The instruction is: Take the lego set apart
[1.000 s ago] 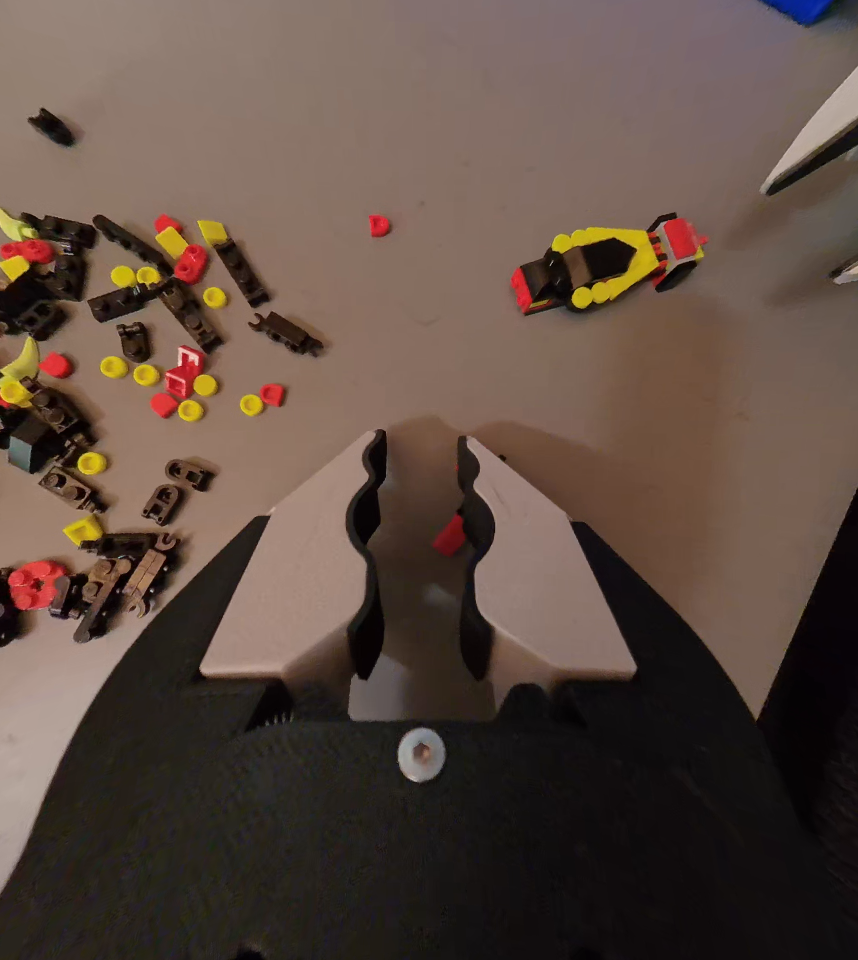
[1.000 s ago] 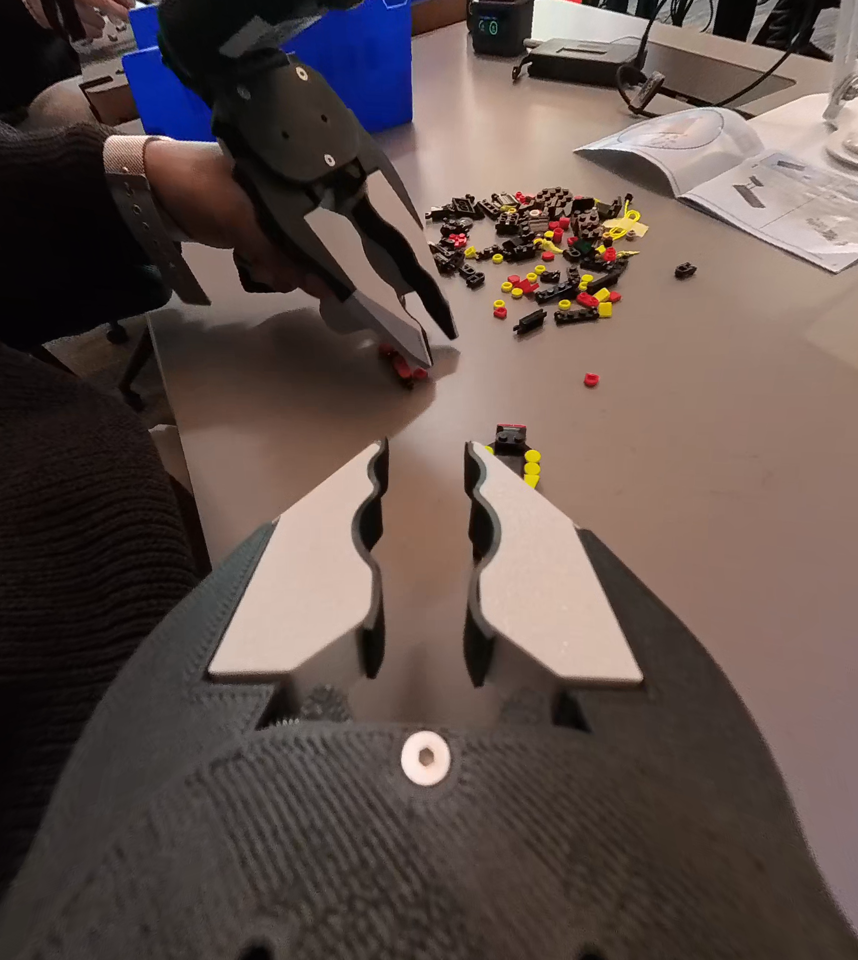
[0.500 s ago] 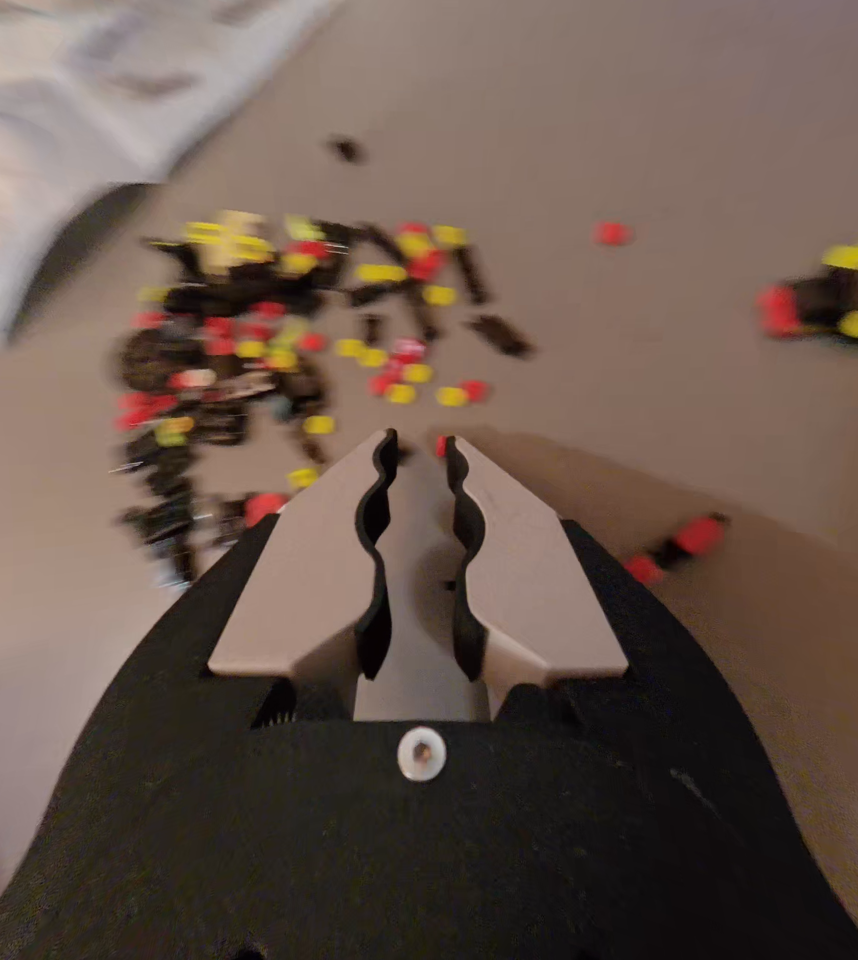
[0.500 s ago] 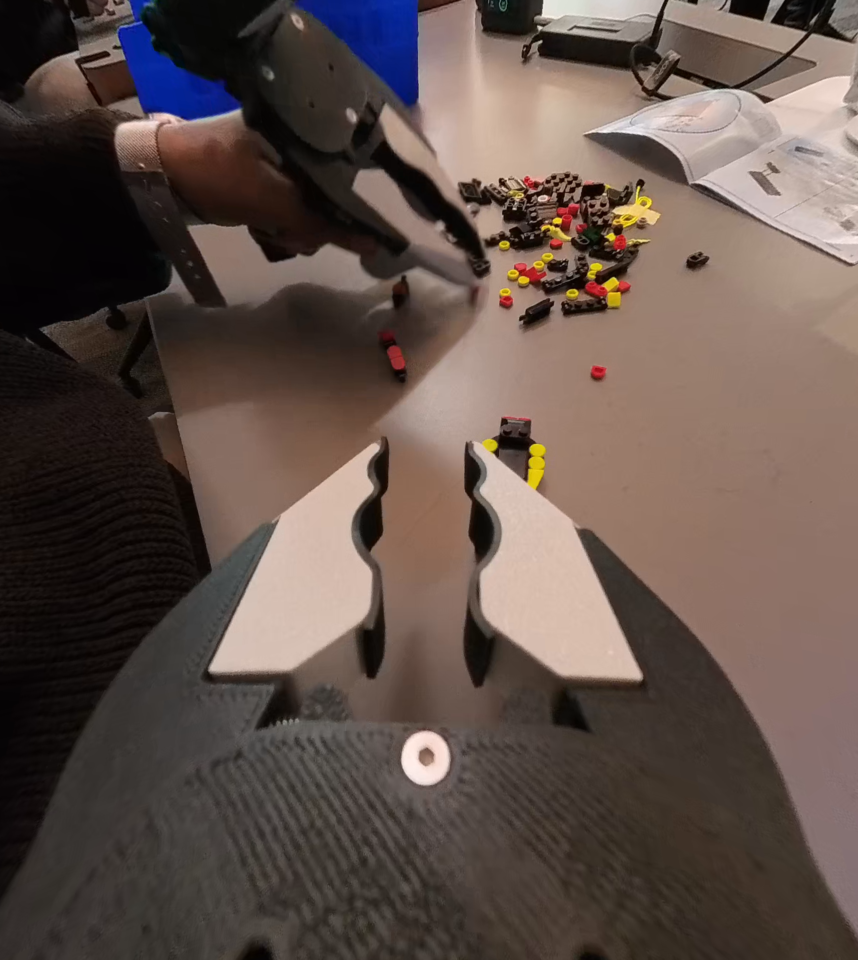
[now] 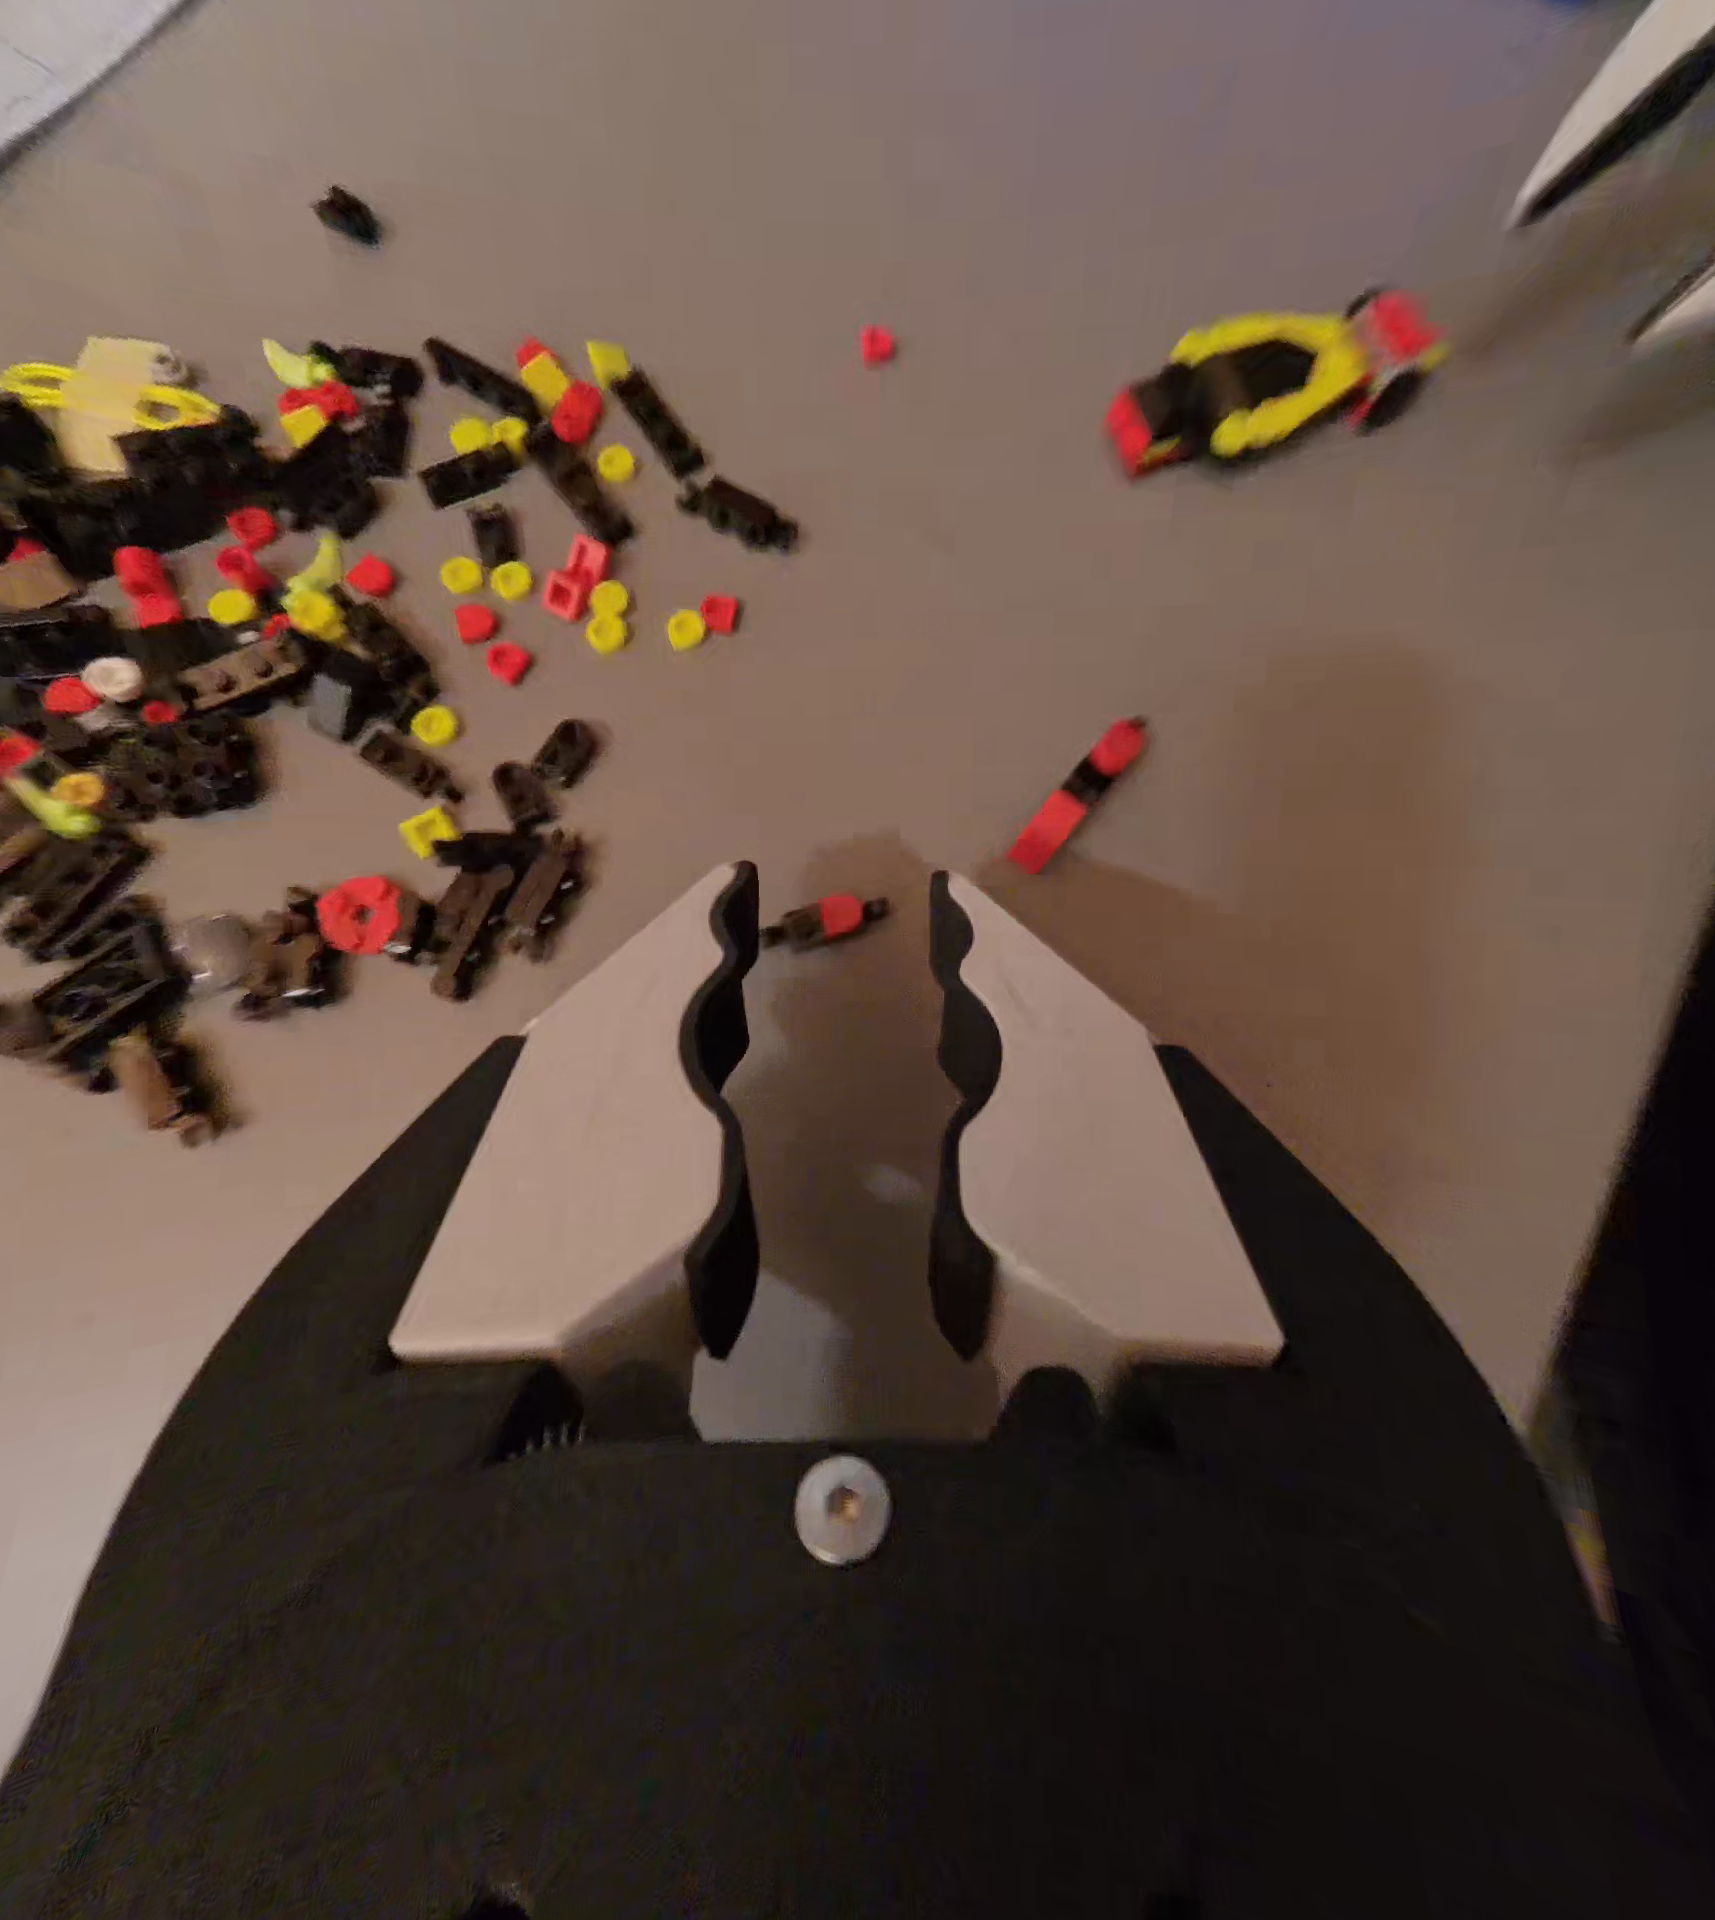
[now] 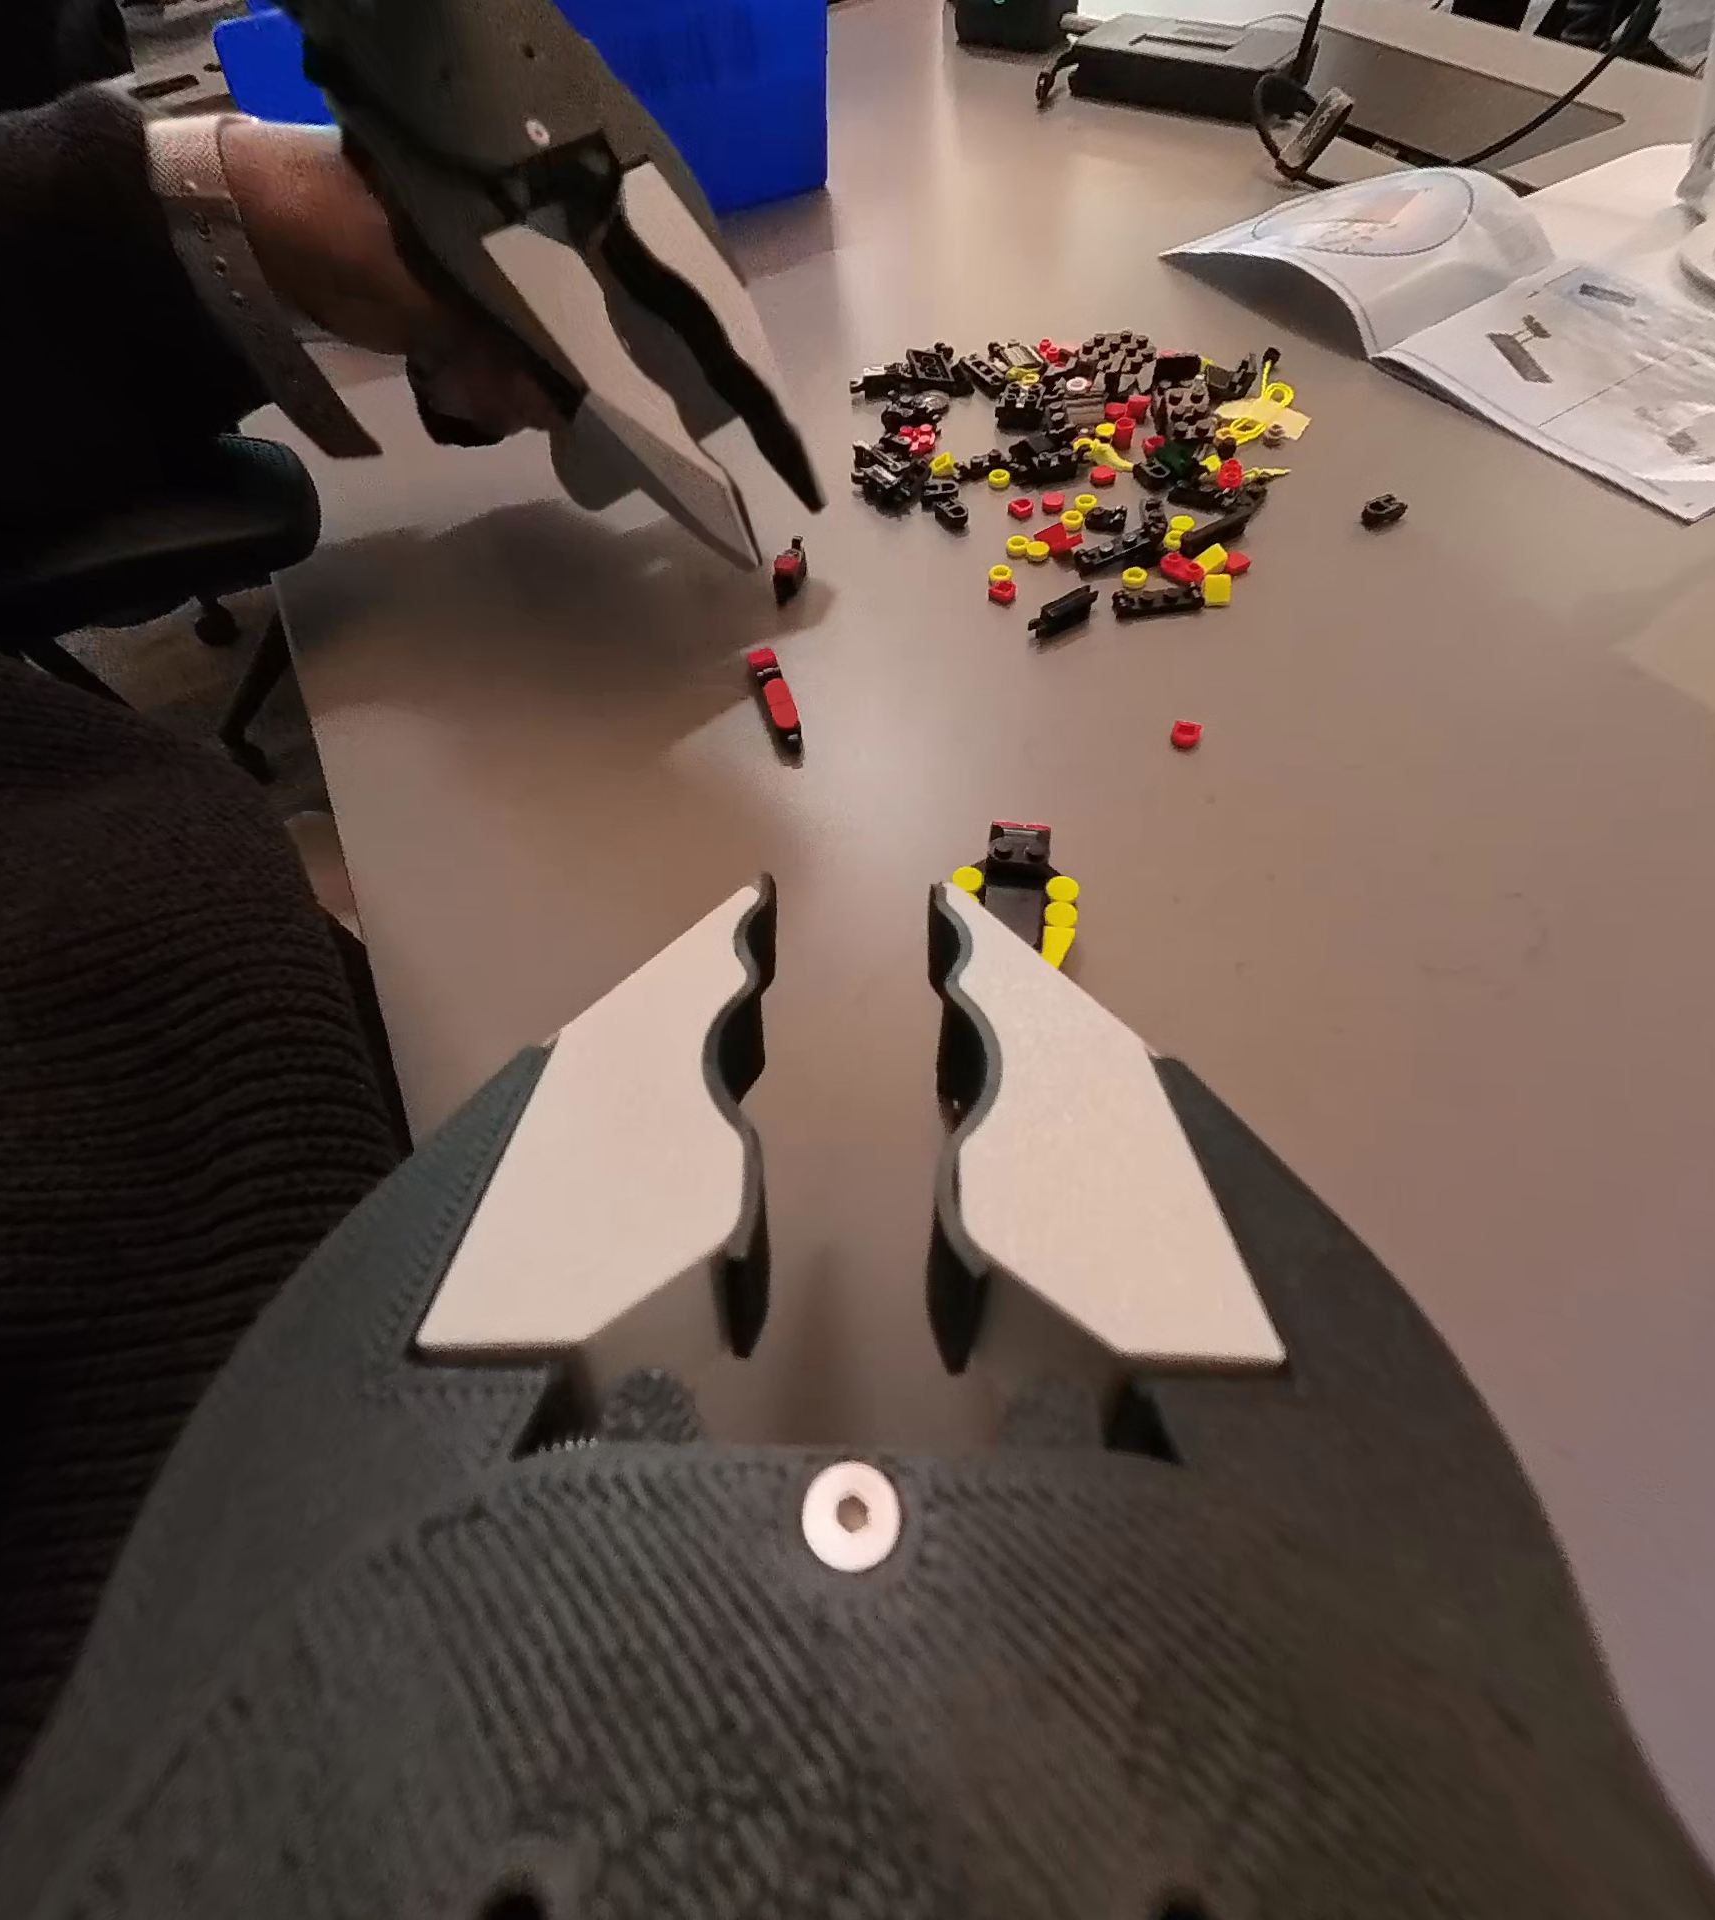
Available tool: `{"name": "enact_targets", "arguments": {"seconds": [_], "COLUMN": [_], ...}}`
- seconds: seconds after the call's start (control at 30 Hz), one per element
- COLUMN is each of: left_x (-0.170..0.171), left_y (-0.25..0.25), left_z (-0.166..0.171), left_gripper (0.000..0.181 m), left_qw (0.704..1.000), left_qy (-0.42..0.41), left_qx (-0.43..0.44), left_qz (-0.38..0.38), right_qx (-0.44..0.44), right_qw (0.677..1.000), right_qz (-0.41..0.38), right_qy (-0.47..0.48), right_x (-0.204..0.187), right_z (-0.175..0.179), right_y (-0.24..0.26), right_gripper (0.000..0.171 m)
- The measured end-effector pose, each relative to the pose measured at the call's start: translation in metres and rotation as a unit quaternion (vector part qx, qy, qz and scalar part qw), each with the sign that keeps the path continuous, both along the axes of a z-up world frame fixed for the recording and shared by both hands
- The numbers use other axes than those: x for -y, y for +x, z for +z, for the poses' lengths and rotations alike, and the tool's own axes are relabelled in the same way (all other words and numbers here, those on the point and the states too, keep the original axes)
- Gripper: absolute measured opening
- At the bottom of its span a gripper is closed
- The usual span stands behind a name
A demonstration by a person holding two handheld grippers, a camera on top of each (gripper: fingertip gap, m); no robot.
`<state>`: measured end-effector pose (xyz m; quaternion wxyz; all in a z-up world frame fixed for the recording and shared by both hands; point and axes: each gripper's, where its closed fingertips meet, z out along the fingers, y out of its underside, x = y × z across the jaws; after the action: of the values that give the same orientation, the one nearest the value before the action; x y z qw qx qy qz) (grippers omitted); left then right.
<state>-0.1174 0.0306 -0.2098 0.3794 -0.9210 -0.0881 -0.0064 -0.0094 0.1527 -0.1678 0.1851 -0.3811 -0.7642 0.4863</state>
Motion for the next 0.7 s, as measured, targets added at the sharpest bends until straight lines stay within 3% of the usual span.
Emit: {"name": "enact_targets", "arguments": {"seconds": [0.07,0.7], "left_x": [0.006,0.007], "left_y": [-0.007,0.007], "left_z": [-0.008,-0.018], "left_gripper": [0.027,0.021], "left_qw": [0.999,0.998], "left_qy": [-0.026,-0.044], "left_qx": [-0.038,-0.016], "left_qz": [-0.001,-0.049], "right_qx": [0.002,0.011], "right_qw": [1.0,1.0], "right_qz": [0.0,0.001], "right_qy": [0.0,0.01], "right_x": [0.0,-0.002], "right_z": [-0.001,-0.007], "right_y": [0.0,-0.001], "right_gripper": [0.028,0.028]}}
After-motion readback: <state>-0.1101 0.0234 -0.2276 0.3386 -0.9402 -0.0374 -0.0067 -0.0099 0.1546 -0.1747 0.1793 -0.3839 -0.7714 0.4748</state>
